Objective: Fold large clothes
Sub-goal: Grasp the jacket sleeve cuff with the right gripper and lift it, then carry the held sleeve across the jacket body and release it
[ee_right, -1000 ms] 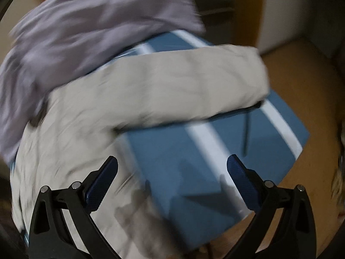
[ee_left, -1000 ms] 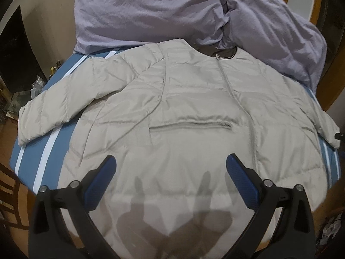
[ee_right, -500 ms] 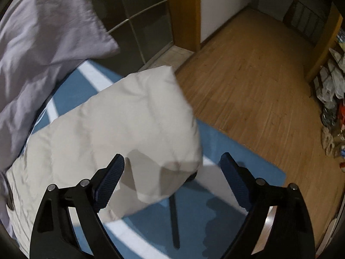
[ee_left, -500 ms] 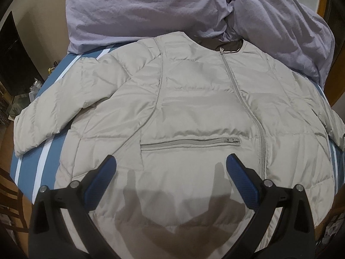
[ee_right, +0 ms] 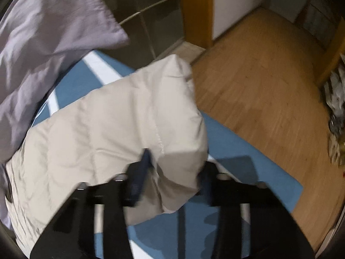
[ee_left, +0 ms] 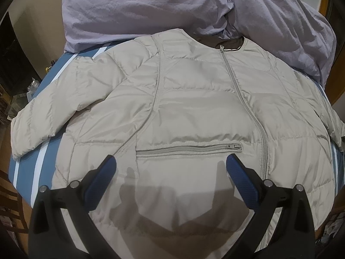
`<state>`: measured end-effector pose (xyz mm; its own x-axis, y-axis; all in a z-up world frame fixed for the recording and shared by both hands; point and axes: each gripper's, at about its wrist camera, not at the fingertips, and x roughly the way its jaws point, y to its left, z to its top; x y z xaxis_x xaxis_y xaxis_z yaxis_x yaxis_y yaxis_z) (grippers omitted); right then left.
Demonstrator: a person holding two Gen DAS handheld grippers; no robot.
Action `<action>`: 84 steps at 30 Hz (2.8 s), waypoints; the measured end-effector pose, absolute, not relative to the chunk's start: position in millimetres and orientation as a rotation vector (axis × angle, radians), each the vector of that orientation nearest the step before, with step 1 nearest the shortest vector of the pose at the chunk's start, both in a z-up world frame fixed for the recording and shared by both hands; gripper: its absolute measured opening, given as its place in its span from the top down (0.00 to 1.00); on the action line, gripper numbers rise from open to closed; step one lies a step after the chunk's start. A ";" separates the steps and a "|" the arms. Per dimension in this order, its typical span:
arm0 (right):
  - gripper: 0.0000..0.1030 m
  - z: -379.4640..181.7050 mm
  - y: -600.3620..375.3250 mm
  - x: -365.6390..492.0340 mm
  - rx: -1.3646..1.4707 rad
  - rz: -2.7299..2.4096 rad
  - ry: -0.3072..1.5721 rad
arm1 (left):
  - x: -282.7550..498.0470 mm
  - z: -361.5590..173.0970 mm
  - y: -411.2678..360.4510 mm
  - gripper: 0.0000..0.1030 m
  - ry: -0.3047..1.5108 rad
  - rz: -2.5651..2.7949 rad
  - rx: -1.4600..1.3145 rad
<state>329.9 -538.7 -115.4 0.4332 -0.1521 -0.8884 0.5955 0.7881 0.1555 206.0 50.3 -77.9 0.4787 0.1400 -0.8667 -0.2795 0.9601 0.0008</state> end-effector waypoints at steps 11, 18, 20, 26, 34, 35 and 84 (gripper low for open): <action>0.81 -59.9 -482.3 338.5 0.281 -0.484 0.924 | 195.6 -75.2 72.4 0.02 1.014 0.276 -0.203; 0.81 -26.0 -399.4 362.0 0.231 -0.285 0.895 | 185.8 -70.2 93.9 0.02 0.982 0.302 -0.253; 0.82 -22.4 -367.2 369.5 0.205 -0.219 0.901 | 181.8 -68.0 101.1 0.02 0.968 0.314 -0.268; 0.82 -26.4 -256.0 386.8 0.110 0.014 0.941 | 169.1 -67.4 124.7 0.02 0.949 0.358 -0.322; 0.82 -50.6 -140.5 378.0 -0.021 0.213 1.026 | 143.3 -70.6 161.1 0.02 0.932 0.449 -0.386; 0.82 -53.5 -125.7 376.5 -0.038 0.240 1.035 | 140.0 -71.4 165.6 0.02 0.931 0.461 -0.394; 0.12 -110.9 -14.1 385.3 -0.197 0.314 1.078 | 80.5 -71.8 356.3 0.02 0.849 0.882 -0.577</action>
